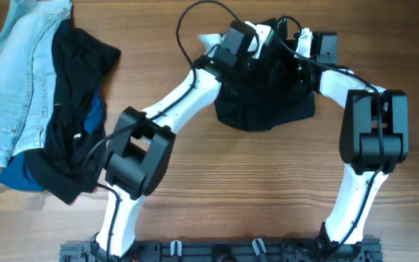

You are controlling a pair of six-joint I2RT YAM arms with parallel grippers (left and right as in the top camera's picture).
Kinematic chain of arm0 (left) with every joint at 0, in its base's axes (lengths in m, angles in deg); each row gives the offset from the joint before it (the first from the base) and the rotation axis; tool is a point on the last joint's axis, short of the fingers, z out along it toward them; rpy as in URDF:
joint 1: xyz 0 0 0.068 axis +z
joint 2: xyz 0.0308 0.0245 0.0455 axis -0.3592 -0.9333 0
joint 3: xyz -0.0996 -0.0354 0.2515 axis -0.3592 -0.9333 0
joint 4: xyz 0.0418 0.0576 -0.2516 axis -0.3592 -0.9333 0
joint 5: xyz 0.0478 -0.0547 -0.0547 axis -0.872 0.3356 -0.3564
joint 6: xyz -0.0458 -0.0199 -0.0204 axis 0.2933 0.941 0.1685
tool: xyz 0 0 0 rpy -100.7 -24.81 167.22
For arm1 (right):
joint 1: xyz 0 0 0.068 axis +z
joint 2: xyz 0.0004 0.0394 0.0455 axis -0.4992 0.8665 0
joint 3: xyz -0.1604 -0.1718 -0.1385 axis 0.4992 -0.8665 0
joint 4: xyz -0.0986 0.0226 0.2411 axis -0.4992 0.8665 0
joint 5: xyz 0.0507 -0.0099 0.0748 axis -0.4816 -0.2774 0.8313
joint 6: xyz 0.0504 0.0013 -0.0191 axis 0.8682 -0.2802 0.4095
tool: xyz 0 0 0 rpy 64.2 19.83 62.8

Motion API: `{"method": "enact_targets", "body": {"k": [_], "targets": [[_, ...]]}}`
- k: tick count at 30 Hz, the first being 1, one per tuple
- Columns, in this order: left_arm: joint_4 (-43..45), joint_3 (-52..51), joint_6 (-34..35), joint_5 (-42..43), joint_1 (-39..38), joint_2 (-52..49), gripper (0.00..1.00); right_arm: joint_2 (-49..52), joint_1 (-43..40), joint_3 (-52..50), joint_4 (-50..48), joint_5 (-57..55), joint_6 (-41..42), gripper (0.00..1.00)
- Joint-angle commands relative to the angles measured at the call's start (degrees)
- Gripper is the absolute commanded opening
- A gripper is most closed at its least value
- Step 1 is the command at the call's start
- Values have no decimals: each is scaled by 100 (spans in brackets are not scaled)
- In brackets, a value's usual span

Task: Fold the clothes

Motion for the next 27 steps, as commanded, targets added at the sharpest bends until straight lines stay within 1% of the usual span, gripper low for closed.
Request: {"method": "enact_targets", "body": {"k": [1, 4, 7, 10, 13, 15, 17, 20, 27], "targets": [[-566, 369, 17, 92, 428, 861, 89, 358, -31, -181, 251, -125, -101, 4], [-1073, 369, 240, 94, 833, 1178, 89, 358, -31, -181, 251, -127, -98, 4], [-1740, 367, 442, 136, 1464, 1353, 89, 358, -31, -181, 269, -131, -105, 4], [-2181, 361, 439, 514, 2009, 1270, 90, 358, -31, -181, 267, -131, -103, 4], [-2376, 361, 389, 1357, 2417, 962, 79, 358, -31, -181, 304, -133, -103, 4], [-2367, 361, 363, 1615, 2485, 754, 66, 358, -31, -181, 352, -133, -105, 4], [-2374, 361, 243, 1683, 2481, 522, 61, 358, -31, -181, 393, -153, -105, 4], [-2369, 361, 245, 1731, 2444, 258, 61, 358, -31, -181, 442, -160, -105, 5], [-2129, 361, 267, 2035, 2402, -155, 62, 358, -31, -181, 507, -282, -107, 3]]}}
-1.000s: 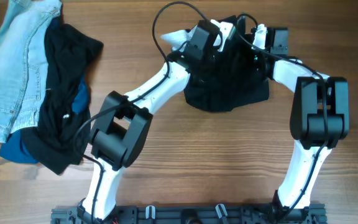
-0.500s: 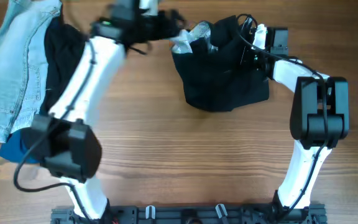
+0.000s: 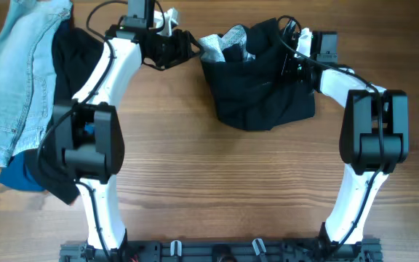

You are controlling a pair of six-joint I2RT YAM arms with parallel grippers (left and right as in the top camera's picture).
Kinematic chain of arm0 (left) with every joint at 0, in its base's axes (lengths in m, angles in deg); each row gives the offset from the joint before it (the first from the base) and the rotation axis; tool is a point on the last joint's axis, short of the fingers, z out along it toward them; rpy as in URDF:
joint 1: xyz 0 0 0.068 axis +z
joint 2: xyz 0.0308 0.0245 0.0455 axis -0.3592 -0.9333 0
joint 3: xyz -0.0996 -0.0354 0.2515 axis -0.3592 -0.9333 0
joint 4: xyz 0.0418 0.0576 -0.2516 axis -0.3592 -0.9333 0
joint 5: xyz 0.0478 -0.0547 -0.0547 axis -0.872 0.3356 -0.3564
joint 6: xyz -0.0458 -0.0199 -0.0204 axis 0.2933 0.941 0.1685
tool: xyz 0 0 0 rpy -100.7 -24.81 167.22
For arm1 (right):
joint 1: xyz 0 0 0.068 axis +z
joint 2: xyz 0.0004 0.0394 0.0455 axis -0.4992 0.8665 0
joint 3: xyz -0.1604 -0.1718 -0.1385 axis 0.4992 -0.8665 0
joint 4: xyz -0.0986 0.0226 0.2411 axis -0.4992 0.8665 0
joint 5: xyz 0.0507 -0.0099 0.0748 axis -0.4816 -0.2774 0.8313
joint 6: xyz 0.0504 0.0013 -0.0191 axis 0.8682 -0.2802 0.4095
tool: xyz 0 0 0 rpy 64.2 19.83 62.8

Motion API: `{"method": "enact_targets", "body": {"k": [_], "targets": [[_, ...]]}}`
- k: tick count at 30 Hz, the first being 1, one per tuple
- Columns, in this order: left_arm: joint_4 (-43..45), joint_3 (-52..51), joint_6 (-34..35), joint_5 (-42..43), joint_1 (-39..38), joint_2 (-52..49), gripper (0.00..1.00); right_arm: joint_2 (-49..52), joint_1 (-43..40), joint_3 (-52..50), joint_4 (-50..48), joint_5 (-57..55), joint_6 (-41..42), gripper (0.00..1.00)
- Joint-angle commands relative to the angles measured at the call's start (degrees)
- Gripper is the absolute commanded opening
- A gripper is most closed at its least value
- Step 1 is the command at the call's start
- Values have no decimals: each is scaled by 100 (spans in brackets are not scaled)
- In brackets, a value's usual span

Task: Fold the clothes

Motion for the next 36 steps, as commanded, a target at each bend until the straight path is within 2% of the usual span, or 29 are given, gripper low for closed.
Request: {"method": "enact_targets", "body": {"k": [1, 6, 13, 14, 15, 17, 20, 27, 36], "targets": [[149, -7, -72, 348, -46, -186, 62, 358, -26, -247, 304, -280, -98, 4], [286, -7, -66, 393, -232, -376, 66, 358, -28, -247, 313, -282, -101, 4], [485, -7, 83, 385, -415, -645, 65, 358, -28, -247, 321, -280, -105, 4], [518, -7, 85, 387, -413, -671, 61, 358, -28, -247, 321, -280, -105, 4], [520, -7, 81, 382, -404, -671, 54, 358, -28, -247, 321, -280, -105, 4], [507, -7, 83, 389, -365, -671, 27, 358, -28, -247, 319, -280, -105, 4], [518, -4, 175, 391, -273, -671, 4, 358, -28, -247, 321, -280, -125, 4], [461, -4, 229, 833, 46, -455, 4, 358, -28, -247, 323, -280, -125, 4], [-133, -4, -57, 723, 743, 592, 4, 358, -28, -247, 568, -280, -79, 4]]}}
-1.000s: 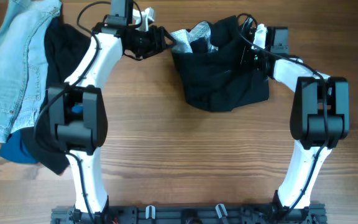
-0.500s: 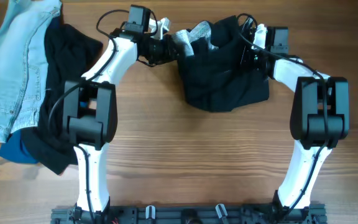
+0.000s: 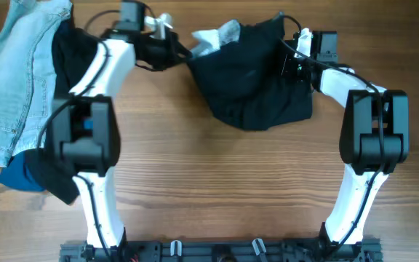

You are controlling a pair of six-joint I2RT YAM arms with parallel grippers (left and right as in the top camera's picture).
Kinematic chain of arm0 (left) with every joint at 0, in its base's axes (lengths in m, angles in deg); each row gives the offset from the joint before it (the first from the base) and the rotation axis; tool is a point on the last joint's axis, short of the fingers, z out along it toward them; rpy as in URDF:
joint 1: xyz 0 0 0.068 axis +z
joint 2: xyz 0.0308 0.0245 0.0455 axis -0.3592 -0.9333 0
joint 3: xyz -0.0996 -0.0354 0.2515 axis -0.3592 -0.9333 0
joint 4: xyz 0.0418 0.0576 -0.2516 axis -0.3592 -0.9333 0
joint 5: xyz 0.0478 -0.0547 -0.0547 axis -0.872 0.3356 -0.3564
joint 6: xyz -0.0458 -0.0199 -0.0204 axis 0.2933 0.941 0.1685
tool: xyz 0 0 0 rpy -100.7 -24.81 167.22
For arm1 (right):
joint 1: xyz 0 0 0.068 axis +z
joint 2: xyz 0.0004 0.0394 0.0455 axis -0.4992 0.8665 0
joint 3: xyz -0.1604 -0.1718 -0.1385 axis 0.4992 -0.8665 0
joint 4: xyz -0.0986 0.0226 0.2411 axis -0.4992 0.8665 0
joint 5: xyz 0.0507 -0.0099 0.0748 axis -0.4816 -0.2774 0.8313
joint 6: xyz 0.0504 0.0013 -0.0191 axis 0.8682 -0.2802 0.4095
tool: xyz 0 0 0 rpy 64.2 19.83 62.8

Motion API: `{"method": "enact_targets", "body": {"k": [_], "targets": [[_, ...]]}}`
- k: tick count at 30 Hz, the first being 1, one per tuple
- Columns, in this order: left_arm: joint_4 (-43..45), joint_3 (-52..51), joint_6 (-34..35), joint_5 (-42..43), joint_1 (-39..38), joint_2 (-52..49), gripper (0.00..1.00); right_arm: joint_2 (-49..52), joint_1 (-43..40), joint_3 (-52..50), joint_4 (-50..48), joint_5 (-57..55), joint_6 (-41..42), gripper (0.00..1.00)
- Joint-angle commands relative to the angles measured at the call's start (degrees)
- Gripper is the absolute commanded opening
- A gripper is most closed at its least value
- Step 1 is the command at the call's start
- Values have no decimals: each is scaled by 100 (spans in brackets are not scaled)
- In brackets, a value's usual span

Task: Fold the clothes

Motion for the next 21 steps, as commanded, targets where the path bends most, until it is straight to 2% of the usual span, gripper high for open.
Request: {"method": "enact_targets", "body": {"k": [1, 10, 14, 17, 21], "targets": [[-264, 9, -286, 44, 363, 870, 4, 361, -24, -291, 437, -280, -59, 4], [-494, 9, -544, -59, 201, 1257, 4, 361, -24, -291, 614, 79, 96, 4], [-160, 9, -544, -63, -319, 1257, 4, 361, -22, -291, 708, 111, 186, 4], [411, 9, -540, -109, -846, 1257, 4, 361, -22, -291, 787, 111, 179, 4], [907, 9, -496, -645, -1589, 1252, 4, 361, -24, -291, 820, 116, 179, 4]]}}
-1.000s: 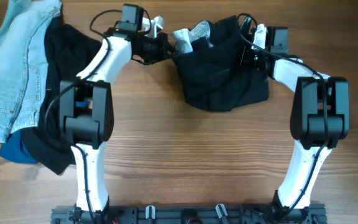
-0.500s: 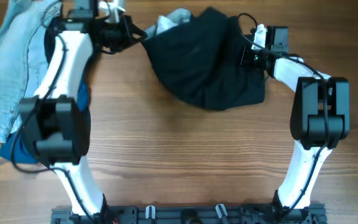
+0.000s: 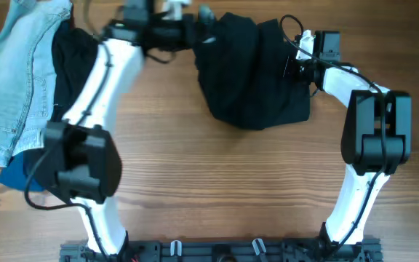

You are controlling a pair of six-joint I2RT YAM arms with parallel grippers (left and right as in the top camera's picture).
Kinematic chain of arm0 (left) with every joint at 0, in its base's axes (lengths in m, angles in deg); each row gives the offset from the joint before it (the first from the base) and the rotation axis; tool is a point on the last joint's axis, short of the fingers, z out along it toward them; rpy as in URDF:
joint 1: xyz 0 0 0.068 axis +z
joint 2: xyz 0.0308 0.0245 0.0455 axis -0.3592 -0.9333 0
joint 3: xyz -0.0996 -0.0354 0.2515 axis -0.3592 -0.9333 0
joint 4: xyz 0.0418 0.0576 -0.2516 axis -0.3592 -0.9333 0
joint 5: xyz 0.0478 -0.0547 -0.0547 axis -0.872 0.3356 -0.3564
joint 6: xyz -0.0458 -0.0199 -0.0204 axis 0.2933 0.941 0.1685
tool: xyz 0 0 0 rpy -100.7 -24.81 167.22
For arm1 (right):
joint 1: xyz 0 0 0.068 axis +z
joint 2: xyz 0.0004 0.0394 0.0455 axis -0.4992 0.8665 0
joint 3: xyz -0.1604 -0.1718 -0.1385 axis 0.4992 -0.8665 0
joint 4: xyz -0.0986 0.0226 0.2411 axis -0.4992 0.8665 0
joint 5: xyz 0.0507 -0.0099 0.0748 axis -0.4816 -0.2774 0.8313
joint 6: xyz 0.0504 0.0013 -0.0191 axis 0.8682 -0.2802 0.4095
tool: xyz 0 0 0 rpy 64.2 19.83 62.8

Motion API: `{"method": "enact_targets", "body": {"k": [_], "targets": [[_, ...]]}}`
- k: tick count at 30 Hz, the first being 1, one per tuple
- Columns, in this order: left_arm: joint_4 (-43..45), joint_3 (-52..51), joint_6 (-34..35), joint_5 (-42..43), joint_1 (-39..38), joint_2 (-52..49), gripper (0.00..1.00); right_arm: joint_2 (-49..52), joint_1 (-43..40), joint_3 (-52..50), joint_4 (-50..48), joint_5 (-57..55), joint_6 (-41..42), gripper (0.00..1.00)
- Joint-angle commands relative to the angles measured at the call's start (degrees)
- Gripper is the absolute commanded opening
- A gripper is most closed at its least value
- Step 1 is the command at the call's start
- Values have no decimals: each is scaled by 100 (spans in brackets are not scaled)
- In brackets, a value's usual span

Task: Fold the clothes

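A black garment (image 3: pixel 253 80) lies bunched at the far middle of the wooden table (image 3: pixel 217 182). My left gripper (image 3: pixel 197 25) is at its upper left corner, shut on the cloth, where a bit of pale lining (image 3: pixel 206 12) shows. My right gripper (image 3: pixel 291 67) sits at the garment's right edge and appears shut on the cloth, though folds partly hide its fingers. The garment hangs between the two grippers as a rumpled, rounded mass.
A pile of clothes lies at the far left: light blue jeans (image 3: pixel 13 80), another black garment (image 3: pixel 68 94) and a dark blue piece (image 3: pixel 20 177). The left arm (image 3: pixel 100 80) reaches over that pile's right side. The arm bases stand at the near edge.
My left gripper has moved right and toward the far edge with the garment's left corner. The black garment is now narrower and more bunched. The right gripper has hardly moved.
First both grippers were at the top of the crumpled black garment. Then my left gripper stood off to the left with a corner drawn out, and the cloth spread wider. Now that corner is held further back and right.
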Motion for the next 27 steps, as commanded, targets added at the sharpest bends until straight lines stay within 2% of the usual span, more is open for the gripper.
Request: {"method": "enact_targets", "body": {"k": [1, 4, 9, 14, 18, 27], "targets": [[319, 11, -79, -608, -861, 105, 4, 398, 42, -339, 376, -177, 66, 5], [345, 11, -83, -1141, -1434, 50, 4, 398, 42, -339, 369, -22, 68, 4], [278, 9, -144, -1556, -2050, -118, 4, 315, 26, -332, 221, 146, 57, 5], [232, 9, -142, -1720, -2129, -125, 4, -310, -212, -208, 166, 348, 52, 4], [177, 9, -142, -1718, -2129, -125, 4, -1165, -664, 31, 221, 656, 365, 4], [468, 9, -142, -1720, -2420, -297, 4, -2468, -1631, 321, 852, 756, 409, 5]]}}
